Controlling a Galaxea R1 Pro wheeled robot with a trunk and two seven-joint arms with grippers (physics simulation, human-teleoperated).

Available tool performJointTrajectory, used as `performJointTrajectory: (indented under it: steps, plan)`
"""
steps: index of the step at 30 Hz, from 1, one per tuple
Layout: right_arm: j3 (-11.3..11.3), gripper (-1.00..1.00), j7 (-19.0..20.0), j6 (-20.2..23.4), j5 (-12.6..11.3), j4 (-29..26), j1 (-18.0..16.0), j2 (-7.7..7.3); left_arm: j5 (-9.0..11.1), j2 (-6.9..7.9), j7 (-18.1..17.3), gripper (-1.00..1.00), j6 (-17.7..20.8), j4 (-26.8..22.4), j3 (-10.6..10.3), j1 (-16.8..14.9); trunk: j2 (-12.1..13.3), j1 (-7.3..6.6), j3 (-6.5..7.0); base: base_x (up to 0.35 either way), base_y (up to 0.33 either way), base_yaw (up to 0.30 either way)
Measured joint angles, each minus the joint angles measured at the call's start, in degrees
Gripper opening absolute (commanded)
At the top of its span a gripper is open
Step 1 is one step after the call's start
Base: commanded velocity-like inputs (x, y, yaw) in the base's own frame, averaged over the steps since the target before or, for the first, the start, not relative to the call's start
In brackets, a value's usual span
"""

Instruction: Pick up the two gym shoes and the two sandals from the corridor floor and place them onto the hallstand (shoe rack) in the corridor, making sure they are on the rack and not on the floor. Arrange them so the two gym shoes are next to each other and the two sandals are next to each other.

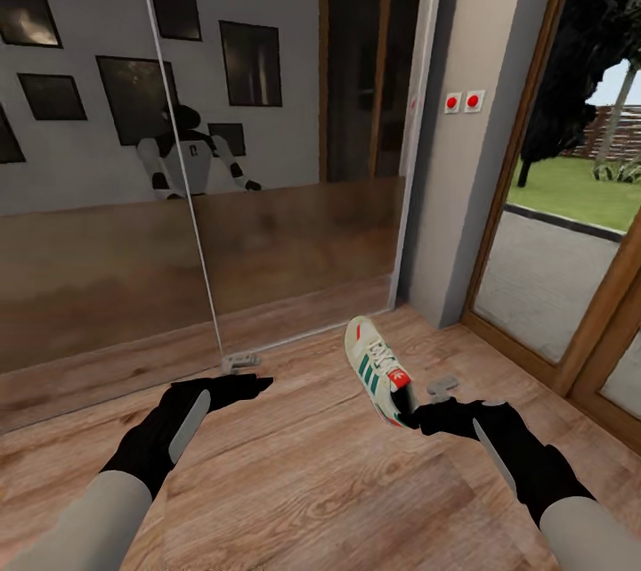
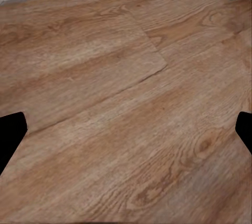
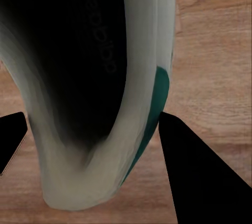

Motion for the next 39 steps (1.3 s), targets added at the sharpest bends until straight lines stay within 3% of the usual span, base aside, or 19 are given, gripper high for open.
performJointTrajectory:
  steps: [3, 14, 19, 39]
  plan:
    - [0.06, -1.0, 0.0, 0.01, -0.01, 0.12, 0.01, 0.03, -0.01, 0.0, -0.01, 1.0, -1.04, 0.02, 0.08, 0.02, 0.0, 0.0, 0.0, 0.0, 0.0, 0.3]
    - [0.08, -1.0, 0.0, 0.01, -0.01, 0.22, 0.01, 0.07, 1.17, 0.28, -0.17, 1.0, -20.13, 0.27, 0.28, 1.89, 0.0, 0.0, 0.0, 0.0, 0.0, 0.3]
    - [0.09, -1.0, 0.0, 0.01, -0.02, 0.2, 0.02, 0.06, 1.17, 0.39, -0.19, 1.0, -26.07, 0.27, 0.33, 3.39, 0.0, 0.0, 0.0, 0.0, 0.0, 0.3]
    - [0.09, -1.0, 0.0, 0.03, -0.04, 0.22, 0.02, 0.09, 1.25, 0.26, -0.15, 1.0, -27.55, 0.27, 0.27, 3.97, 0.0, 0.0, 0.0, 0.0, 0.0, 0.3]
